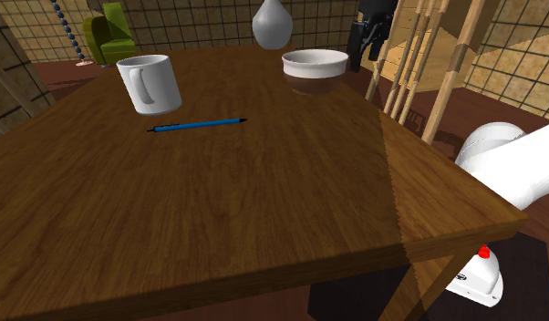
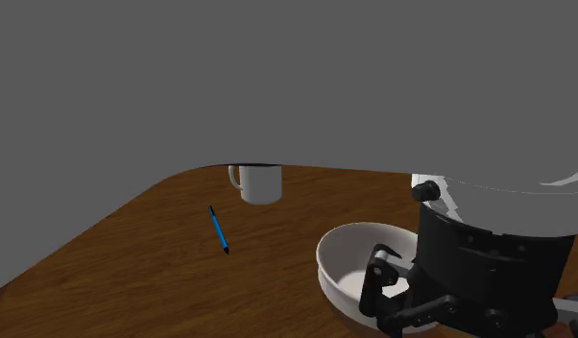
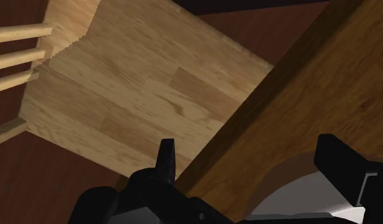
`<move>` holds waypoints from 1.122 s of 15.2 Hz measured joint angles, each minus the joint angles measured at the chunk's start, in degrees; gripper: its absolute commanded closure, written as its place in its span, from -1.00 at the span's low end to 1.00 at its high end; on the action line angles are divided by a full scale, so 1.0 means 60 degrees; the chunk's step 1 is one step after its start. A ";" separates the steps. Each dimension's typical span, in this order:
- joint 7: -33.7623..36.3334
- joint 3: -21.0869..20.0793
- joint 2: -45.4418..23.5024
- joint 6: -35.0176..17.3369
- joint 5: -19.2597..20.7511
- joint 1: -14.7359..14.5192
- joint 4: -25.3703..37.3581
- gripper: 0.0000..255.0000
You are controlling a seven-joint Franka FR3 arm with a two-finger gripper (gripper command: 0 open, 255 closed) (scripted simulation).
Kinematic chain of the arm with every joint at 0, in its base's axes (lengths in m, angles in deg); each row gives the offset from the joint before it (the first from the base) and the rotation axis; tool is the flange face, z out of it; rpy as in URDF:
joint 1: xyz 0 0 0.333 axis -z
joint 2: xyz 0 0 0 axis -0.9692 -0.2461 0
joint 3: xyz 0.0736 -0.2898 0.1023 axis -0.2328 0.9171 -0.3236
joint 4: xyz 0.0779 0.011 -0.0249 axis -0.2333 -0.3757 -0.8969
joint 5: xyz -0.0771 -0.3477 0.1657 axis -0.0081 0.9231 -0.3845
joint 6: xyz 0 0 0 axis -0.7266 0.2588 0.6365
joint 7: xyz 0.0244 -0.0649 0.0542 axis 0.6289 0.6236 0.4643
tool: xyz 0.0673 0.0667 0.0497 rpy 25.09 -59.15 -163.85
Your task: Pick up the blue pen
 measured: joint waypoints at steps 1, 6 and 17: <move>0.0000 0.0000 0.0000 0.0000 0.0000 0.0000 0.0000 -1.00; -0.0449 -0.0310 -0.1325 -0.0128 -0.0203 -0.0507 0.1000 -1.00; -0.1542 -0.1402 -0.4454 -0.0020 -0.0562 -0.1710 0.3681 -1.00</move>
